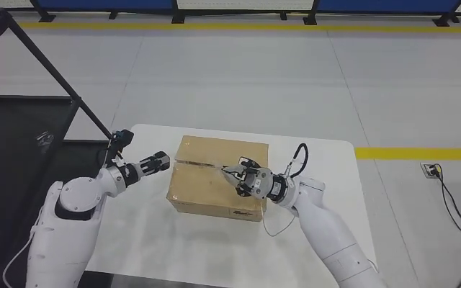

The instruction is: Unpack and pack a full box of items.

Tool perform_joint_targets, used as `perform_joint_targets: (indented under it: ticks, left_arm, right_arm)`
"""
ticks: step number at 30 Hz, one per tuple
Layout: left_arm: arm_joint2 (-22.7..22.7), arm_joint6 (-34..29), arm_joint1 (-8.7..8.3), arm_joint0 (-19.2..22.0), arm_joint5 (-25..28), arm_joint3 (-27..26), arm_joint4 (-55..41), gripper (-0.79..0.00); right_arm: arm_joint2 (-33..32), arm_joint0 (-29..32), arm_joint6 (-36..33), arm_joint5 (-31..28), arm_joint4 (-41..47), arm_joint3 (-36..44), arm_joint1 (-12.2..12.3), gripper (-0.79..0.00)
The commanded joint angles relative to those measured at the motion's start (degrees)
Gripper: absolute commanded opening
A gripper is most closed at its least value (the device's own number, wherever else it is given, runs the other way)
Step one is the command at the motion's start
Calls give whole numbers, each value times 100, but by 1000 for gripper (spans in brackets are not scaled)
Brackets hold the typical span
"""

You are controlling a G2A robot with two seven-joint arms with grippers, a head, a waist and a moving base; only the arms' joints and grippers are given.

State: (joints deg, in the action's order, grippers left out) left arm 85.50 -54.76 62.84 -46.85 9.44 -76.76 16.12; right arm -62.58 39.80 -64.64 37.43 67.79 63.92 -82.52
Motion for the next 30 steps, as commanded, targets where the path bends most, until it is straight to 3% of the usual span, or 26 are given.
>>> perform_joint_targets:
  ticks: [1, 16, 18, 20, 21, 23, 25, 30]
  left_arm:
    - [0, -14, -4, 35, -5, 73, -166, -785]
    - [-325, -7, -58, 379, -166, 545, 122, -770]
    - [-339, 34, -65, 404, -177, 583, 120, -499]
    - [-340, 70, -72, 423, -176, 606, 88, -397]
    - [-335, 92, -75, 427, -179, 612, 63, -234]
    - [-324, 132, -86, 430, -174, 590, 53, -43]
    - [-314, 142, -98, 414, -183, 556, 31, 0]
    - [-319, 156, -128, 391, -223, 498, 65, 0]
  right_arm:
    - [-19, 29, 112, 72, 77, 27, 5, -785]
    - [-5, -9, 840, 287, 556, -106, -27, -785]
    - [-22, 9, 877, 294, 607, -85, -24, -785]
    - [-47, 36, 912, 311, 658, -57, -18, -785]
    - [-61, 50, 926, 301, 681, -35, -15, -785]
    - [-76, 82, 927, 269, 701, 32, -10, -785]
    - [-84, 114, 930, 258, 710, 83, -3, -785]
    - [-123, 158, 1011, 296, 834, 148, 5, -785]
